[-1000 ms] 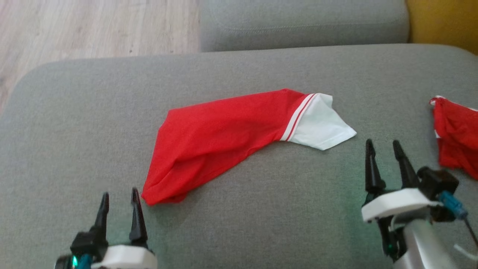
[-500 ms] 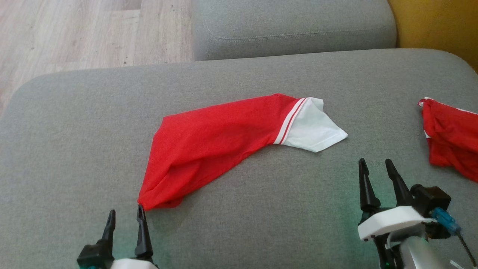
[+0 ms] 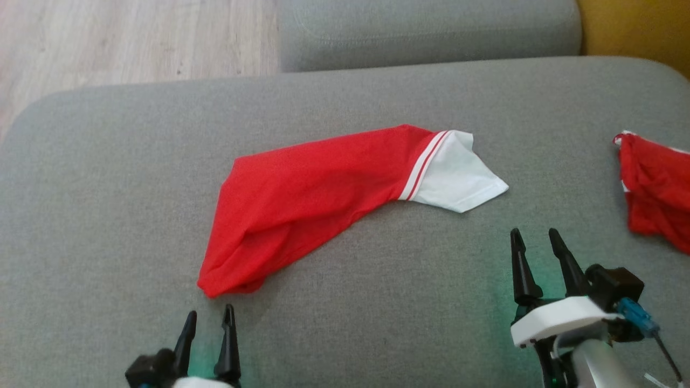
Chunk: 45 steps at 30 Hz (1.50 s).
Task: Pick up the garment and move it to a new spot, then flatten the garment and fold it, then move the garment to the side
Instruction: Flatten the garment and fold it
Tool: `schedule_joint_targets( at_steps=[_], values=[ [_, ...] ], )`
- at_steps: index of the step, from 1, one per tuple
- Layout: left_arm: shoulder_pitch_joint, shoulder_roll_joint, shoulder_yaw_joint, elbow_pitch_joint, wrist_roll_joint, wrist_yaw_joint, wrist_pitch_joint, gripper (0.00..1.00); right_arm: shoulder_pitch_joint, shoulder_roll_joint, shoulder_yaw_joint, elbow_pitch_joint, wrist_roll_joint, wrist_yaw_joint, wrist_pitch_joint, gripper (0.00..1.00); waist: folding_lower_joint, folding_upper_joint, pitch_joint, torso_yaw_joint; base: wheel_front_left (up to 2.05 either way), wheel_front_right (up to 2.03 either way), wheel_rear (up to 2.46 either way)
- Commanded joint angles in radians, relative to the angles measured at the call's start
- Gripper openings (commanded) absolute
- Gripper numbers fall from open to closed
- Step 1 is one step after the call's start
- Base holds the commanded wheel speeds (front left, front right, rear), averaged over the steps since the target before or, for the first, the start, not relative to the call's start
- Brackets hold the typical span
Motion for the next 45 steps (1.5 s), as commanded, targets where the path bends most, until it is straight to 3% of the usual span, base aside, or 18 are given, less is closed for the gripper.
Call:
schedule_joint_targets(
  at_steps=[1,14,31,32,34,36,37,43,45],
  values=[
    [-0.067,0.001,0.028,-0.017,-0.003,-0.007,-0.005,1.0,-0.043,-0.002,0.026,-0.027,0.0,0.003,-0.006,1.0,0.0,0.0,0.015,-0.001,0.0,0.0,0.0],
    [-0.111,0.001,0.023,-0.013,-0.056,-0.041,-0.005,1.0,-0.065,-0.002,0.033,-0.02,0.001,0.003,-0.006,1.0,0.0,0.0,0.052,0.002,0.0,0.0,0.0],
    [-0.14,0.001,-0.018,-0.044,-0.081,-0.043,-0.005,1.0,-0.077,-0.002,0.045,-0.011,0.011,0.003,-0.006,1.0,0.0,0.0,0.071,-0.004,0.0,0.0,0.0],
    [-0.139,0.001,-0.019,-0.046,-0.083,-0.043,-0.005,0.95,-0.078,-0.002,0.045,-0.01,0.011,0.003,-0.006,1.0,0.0,0.0,0.072,-0.004,0.0,0.0,0.0],
    [-0.137,0.001,-0.017,-0.052,-0.084,-0.043,-0.005,0.44,-0.079,-0.002,0.044,-0.009,0.012,0.003,-0.006,1.0,0.0,0.0,0.073,-0.003,0.0,0.0,0.0],
    [-0.136,0.001,-0.012,-0.059,-0.084,-0.043,-0.005,0.18,-0.08,-0.002,0.041,-0.008,0.013,0.003,-0.006,1.0,0.0,0.0,0.074,-0.001,0.0,0.0,0.0],
    [-0.135,0.001,-0.007,-0.065,-0.085,-0.043,-0.005,0.0,-0.083,-0.002,0.039,-0.007,0.014,0.003,-0.006,1.0,0.0,0.0,0.075,0.0,0.0,0.0,0.0],
    [-0.128,0.001,-0.03,-0.095,-0.085,-0.043,-0.005,0.0,-0.137,-0.002,0.018,0.044,0.004,0.003,-0.006,1.0,0.0,0.0,0.087,0.035,0.0,0.0,0.0],
    [-0.131,0.001,-0.054,-0.104,-0.084,-0.043,-0.005,0.0,-0.199,-0.002,-0.02,0.112,-0.016,0.003,-0.006,1.0,0.0,0.0,0.098,0.062,0.0,0.0,0.0]
  ],
)
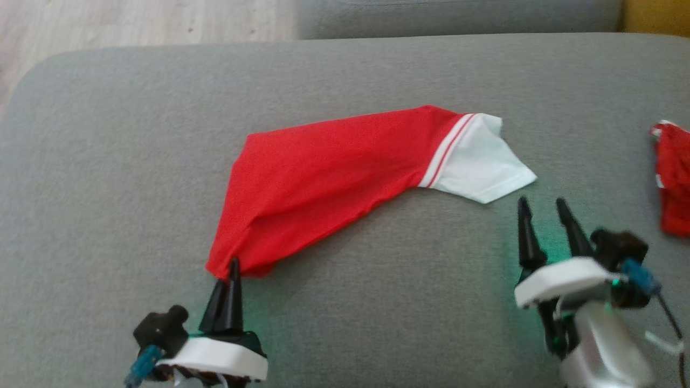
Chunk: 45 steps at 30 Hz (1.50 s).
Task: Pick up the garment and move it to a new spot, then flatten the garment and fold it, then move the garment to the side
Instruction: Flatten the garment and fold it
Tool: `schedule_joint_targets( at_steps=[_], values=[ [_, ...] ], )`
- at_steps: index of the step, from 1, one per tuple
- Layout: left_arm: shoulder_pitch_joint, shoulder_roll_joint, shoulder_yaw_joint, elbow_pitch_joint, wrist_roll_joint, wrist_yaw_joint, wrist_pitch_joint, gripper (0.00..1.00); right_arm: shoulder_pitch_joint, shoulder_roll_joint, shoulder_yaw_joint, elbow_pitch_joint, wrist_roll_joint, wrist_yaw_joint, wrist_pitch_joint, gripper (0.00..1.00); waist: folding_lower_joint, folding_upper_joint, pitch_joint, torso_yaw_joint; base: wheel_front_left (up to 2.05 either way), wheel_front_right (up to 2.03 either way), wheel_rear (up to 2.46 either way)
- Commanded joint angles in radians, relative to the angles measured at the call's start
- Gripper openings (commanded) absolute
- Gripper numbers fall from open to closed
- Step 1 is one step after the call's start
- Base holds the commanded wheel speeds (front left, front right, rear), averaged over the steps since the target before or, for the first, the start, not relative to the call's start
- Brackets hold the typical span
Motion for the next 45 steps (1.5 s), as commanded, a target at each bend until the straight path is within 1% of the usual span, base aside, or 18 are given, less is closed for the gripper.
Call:
schedule_joint_targets(
  at_steps=[1,4,5,9,14,21,22,23,24,28,30,31,35,37,39,41,45],
  values=[
    [-0.024,0.002,0.01,-0.036,-0.004,0.002,-0.005,0.0,-0.087,-0.002,-0.008,0.022,-0.028,0.003,-0.006,1.0,0.0,-0.0001,0.014,0.028,0.0,0.0,0.0],
    [-0.029,0.002,-0.015,-0.04,-0.002,0.002,-0.005,0.0,-0.16,-0.002,-0.067,0.123,-0.077,0.003,-0.006,1.0,0.0,-0.0001,0.027,0.054,0.0,0.0,0.0],
    [-0.029,0.002,-0.015,-0.04,-0.002,0.002,-0.005,0.0,-0.16,-0.002,-0.067,0.123,-0.077,0.003,-0.006,1.0,0.0,-0.0001,0.027,0.054,0.0,0.0,0.0],
    [-0.039,0.002,-0.064,-0.044,-0.003,0.002,-0.005,0.0,-0.245,-0.002,-0.162,0.246,-0.157,0.003,-0.006,1.0,0.0,-0.0001,0.049,0.079,0.0,0.0,0.0],
    [-0.055,0.002,-0.115,-0.045,-0.008,0.002,-0.005,0.0,-0.311,-0.002,-0.265,0.392,-0.25,0.003,0.004,1.0,0.0,-0.0001,0.069,0.096,0.0,0.0,0.0],
    [-0.085,0.002,-0.145,-0.046,-0.005,0.002,-0.005,0.0,-0.377,-0.002,-0.348,0.509,-0.347,0.003,0.003,1.0,0.0,-0.0001,0.109,0.111,0.0,0.0,0.0],
    [-0.089,0.002,-0.144,-0.045,-0.002,0.002,-0.005,0.0,-0.385,-0.002,-0.354,0.526,-0.351,0.003,0.003,0.92,0.0,-0.0001,0.113,0.112,0.0,0.0,0.0],
    [-0.091,0.002,-0.143,-0.044,0.001,0.002,-0.005,0.0,-0.393,-0.002,-0.352,0.546,-0.352,0.003,0.002,0.12,0.0,-0.0001,0.116,0.113,0.0,0.0,0.0],
    [-0.093,0.002,-0.14,-0.042,0.004,0.002,-0.005,0.0,-0.4,-0.002,-0.347,0.567,-0.346,0.003,0.002,0.0,0.0,-0.0001,0.117,0.114,0.0,0.0,0.0],
    [-0.095,0.002,-0.111,-0.046,0.009,0.002,-0.005,0.0,-0.427,-0.002,-0.315,0.595,-0.29,0.003,-0.004,0.0,0.0,-0.0001,0.112,0.107,0.0,0.0,0.0],
    [-0.095,0.002,-0.093,-0.048,0.022,0.002,-0.005,0.0,-0.44,-0.002,-0.27,0.571,-0.215,0.003,-0.005,0.0,0.0,-0.0001,0.097,0.1,0.0,0.0,0.0],
    [-0.097,0.002,-0.083,-0.051,0.027,0.002,-0.005,0.0,-0.442,-0.002,-0.236,0.536,-0.178,0.003,-0.006,0.0,0.0,-0.0001,0.088,0.094,0.0,0.0,0.0],
    [-0.128,0.005,-0.048,-0.091,0.058,0.002,-0.005,0.0,-0.43,-0.002,-0.142,0.337,-0.007,0.003,-0.006,0.0,0.0,-0.0001,0.041,0.063,0.0,0.0,0.0],
    [-0.163,0.026,-0.03,-0.129,0.074,0.002,-0.005,0.0,-0.431,-0.002,-0.112,0.232,0.083,0.003,-0.006,0.0,0.0,-0.0001,0.012,0.045,0.0,0.0,0.0],
    [-0.206,0.066,-0.02,-0.168,0.084,0.002,-0.005,0.0,-0.441,-0.002,-0.082,0.14,0.157,0.003,-0.006,0.0,0.0,-0.0001,-0.023,0.027,0.0,0.0,0.0],
    [-0.261,0.118,-0.019,-0.2,0.081,0.002,-0.005,0.0,-0.461,-0.006,-0.06,0.058,0.213,0.003,-0.006,0.0,0.0,-0.0001,-0.055,0.012,0.0,0.0,0.0],
    [-0.404,0.269,-0.063,-0.233,0.074,0.002,-0.005,0.0,-0.518,-0.046,0.001,-0.06,0.308,0.003,-0.006,0.0,0.0,-0.0001,-0.11,-0.011,0.0,0.0,0.0]
  ],
)
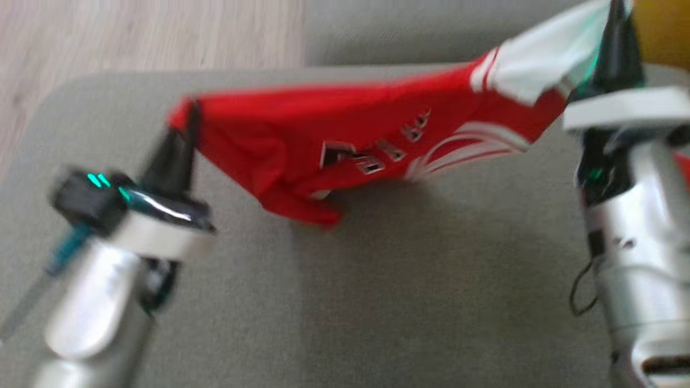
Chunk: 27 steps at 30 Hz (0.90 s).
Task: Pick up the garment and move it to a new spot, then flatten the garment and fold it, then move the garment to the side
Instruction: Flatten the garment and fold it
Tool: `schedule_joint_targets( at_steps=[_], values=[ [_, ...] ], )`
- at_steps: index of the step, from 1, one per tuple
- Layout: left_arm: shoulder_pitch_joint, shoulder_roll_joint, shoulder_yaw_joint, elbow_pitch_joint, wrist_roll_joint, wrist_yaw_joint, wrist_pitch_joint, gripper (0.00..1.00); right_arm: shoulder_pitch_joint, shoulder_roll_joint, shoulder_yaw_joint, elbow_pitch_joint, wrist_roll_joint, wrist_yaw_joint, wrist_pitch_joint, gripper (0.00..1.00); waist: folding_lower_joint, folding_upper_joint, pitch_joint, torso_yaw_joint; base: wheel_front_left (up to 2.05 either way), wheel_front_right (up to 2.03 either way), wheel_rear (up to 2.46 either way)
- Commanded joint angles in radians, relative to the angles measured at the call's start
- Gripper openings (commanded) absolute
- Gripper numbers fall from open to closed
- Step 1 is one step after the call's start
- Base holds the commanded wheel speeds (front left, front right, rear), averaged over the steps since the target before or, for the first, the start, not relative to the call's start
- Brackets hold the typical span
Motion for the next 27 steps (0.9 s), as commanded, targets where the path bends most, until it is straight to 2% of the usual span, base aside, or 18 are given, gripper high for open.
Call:
schedule_joint_targets(
  at_steps=[1,3,5,12,16,19,24,27],
  values=[
    [-0.102,0.071,0.021,-0.044,-0.019,0.002,-0.005,0.0,-0.082,-0.015,0.037,-0.067,0.027,0.003,-0.004,0.0,0.0001,0.0,-0.047,-0.033,0.0,0.0,0.0],
    [-0.18,0.138,-0.005,-0.061,-0.04,0.002,0.01,0.0,-0.121,-0.042,0.055,-0.113,0.053,0.003,0.016,0.0,0.0001,0.0,-0.056,-0.041,0.0,0.0,0.0],
    [-0.246,0.181,-0.025,-0.083,-0.071,0.002,0.041,0.0,-0.156,-0.059,0.058,-0.151,0.073,0.003,0.043,0.0,0.0001,0.0,-0.062,-0.045,0.0,0.0,0.0],
    [-0.368,0.246,-0.068,-0.119,-0.168,0.002,0.146,0.0,-0.233,-0.085,0.052,-0.195,0.05,0.003,0.12,0.0,0.0001,0.0,-0.03,-0.051,0.0,0.0,0.0],
    [-0.441,0.229,-0.084,-0.053,-0.167,0.009,0.163,0.0,-0.302,-0.069,0.039,-0.141,-0.02,0.003,0.145,0.0,0.0001,0.0,0.053,-0.052,0.0,0.0,0.0],
    [-0.505,0.197,-0.086,0.029,-0.143,0.036,0.148,0.0,-0.38,-0.057,0.016,-0.071,-0.069,0.003,0.128,0.0,0.0001,0.0,0.116,-0.055,0.0,0.0,0.0],
    [-0.687,0.154,-0.058,0.205,-0.07,0.1,0.042,0.0,-0.584,-0.051,-0.034,0.037,-0.176,0.003,0.023,0.0,0.0001,0.0,0.203,-0.068,0.0,0.0,0.0],
    [-0.796,0.125,-0.029,0.261,-0.028,0.131,0.002,0.0,-0.702,-0.047,-0.083,0.063,-0.229,0.003,-0.003,0.0,0.0001,0.0,0.233,-0.075,0.0,0.0,0.0]
  ],
)
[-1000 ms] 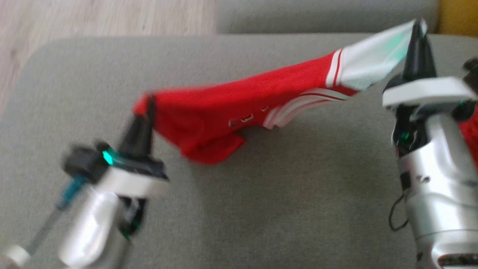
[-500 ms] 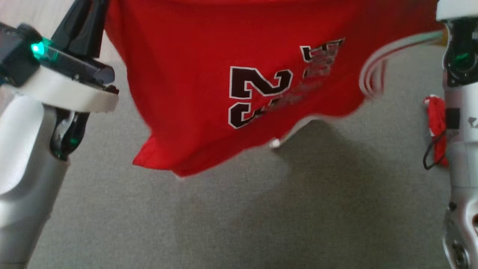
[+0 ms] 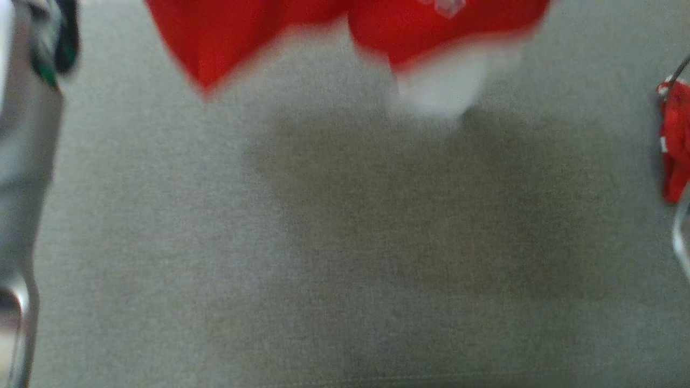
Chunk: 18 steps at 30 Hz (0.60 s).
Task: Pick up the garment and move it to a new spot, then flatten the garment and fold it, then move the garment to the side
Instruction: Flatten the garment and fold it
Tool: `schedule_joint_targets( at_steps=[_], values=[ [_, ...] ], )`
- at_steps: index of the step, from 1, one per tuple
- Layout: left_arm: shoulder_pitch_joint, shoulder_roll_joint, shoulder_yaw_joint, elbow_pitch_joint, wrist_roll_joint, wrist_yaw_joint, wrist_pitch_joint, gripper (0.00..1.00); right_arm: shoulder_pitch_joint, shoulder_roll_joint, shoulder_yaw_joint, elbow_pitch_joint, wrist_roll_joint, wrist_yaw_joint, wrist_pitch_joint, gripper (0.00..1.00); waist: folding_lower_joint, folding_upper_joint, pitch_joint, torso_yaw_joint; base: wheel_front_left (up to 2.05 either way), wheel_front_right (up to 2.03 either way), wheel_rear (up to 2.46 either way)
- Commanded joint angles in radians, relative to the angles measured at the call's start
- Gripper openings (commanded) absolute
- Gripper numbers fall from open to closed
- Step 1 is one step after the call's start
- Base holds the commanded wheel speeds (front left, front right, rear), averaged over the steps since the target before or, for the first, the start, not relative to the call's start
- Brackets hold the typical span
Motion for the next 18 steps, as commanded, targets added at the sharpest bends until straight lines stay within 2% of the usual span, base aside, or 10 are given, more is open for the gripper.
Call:
schedule_joint_targets(
  at_steps=[1,4,8,11,18],
  values=[
    [-0.092,0.025,0.057,-0.011,0.013,0.007,-0.009,0.0,-0.08,0.023,-0.022,-0.028,-0.017,0.003,-0.009,0.0,-0.0004,0.0,0.039,-0.013,0.0,0.0,0.0],
    [-0.115,-0.005,0.096,-0.007,0.027,-0.003,-0.012,0.0,-0.094,0.037,-0.061,-0.058,-0.036,0.003,-0.01,0.0,-0.0004,0.0,0.052,-0.022,0.0,0.0,0.0],
    [0.017,-0.041,0.148,0.006,0.032,-0.024,-0.012,0.0,0.033,0.052,-0.042,-0.067,-0.011,0.003,-0.011,0.0,-0.0004,0.0,0.054,-0.036,0.0,0.0,0.0],
    [0.178,-0.078,0.198,0.011,0.03,-0.035,-0.012,0.0,0.195,0.057,0.002,-0.086,0.052,0.003,-0.011,0.0,-0.0004,0.0,0.047,-0.044,0.0,0.0,0.0],
    [0.606,-0.224,0.318,0.05,0.033,-0.082,-0.012,0.0,0.681,0.067,0.098,-0.199,0.254,0.003,-0.011,0.0,-0.0004,0.0,-0.005,-0.06,0.0,0.0,0.0]
  ],
)
